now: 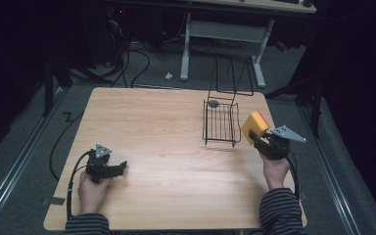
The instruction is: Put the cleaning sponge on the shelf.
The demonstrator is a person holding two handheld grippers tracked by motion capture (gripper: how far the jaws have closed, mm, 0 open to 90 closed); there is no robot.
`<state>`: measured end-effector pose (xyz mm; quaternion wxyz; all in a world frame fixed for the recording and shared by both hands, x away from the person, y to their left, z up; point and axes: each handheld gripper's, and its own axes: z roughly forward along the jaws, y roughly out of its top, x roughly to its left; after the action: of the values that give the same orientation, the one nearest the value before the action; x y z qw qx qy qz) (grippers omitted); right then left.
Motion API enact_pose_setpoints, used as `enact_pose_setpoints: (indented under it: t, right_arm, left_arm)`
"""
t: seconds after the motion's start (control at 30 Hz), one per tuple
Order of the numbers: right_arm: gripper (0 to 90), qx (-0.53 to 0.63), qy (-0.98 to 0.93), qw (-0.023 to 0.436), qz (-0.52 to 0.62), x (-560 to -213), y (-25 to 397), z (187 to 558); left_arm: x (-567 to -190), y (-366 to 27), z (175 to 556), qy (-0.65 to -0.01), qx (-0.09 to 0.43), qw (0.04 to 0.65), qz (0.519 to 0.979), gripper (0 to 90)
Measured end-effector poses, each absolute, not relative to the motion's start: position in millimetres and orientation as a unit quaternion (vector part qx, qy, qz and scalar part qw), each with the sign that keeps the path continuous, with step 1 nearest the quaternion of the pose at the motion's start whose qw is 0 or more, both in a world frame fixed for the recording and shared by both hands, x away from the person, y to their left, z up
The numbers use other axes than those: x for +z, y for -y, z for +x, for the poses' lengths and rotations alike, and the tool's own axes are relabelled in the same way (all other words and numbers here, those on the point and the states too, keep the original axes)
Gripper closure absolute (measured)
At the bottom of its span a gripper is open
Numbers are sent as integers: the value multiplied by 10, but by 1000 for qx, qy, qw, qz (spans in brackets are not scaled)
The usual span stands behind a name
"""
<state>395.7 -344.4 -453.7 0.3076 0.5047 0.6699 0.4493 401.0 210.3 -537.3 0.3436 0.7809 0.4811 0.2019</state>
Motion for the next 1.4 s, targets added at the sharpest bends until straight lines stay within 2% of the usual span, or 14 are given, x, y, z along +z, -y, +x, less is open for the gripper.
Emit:
enact_pose_setpoints:
  t: [0.6,1.4]
  right_arm:
    - [611,449,-692,294,483,-4392,3182,4108]
    - [612,425,-718,277,476,-4417,2828,4433]
  left_arm:
    - [-5373,-2103,4011,-481,202,344,781,182]
    - [-5373,-2103,4011,-481,202,344,781,182]
